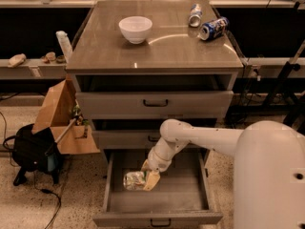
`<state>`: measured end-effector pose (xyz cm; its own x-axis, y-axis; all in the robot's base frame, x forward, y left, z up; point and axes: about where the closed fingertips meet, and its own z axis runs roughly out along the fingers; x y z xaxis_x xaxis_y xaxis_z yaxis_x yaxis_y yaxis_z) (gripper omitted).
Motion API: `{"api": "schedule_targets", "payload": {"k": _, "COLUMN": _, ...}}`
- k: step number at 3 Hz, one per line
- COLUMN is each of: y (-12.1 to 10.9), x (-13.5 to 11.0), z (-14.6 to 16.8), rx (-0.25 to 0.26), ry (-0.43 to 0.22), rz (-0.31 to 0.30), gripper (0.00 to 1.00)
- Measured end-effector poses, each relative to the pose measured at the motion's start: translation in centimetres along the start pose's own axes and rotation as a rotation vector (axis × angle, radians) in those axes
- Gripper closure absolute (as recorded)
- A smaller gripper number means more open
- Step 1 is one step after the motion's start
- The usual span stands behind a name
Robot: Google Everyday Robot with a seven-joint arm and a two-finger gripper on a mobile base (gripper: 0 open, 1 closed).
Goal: Pick 7up can from bottom drawer and place on counter
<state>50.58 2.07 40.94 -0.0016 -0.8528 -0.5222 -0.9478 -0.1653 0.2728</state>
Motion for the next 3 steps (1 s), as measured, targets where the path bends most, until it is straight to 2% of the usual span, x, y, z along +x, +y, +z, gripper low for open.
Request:
{"api": "schedule_targets", "payload": {"k": 1, "y": 2.6, "x": -1.7, "z": -2.3, "rx": 0.097, "ry": 0.061, "rz": 0.011, "gripper": 1.00}}
{"api": "schedule_targets", "payload": {"k": 2, "y": 4.3, "x": -3.0, "z": -3.9, "rx": 0.162, "ry": 0.107, "rz": 0.017, "gripper": 1.00}}
{"api": "schedule_targets", "payload": {"k": 3, "y": 4.6, "x": -4.4, "z": -6.3, "rx": 0.250, "ry": 0.159, "rz": 0.037, "gripper": 1.00}}
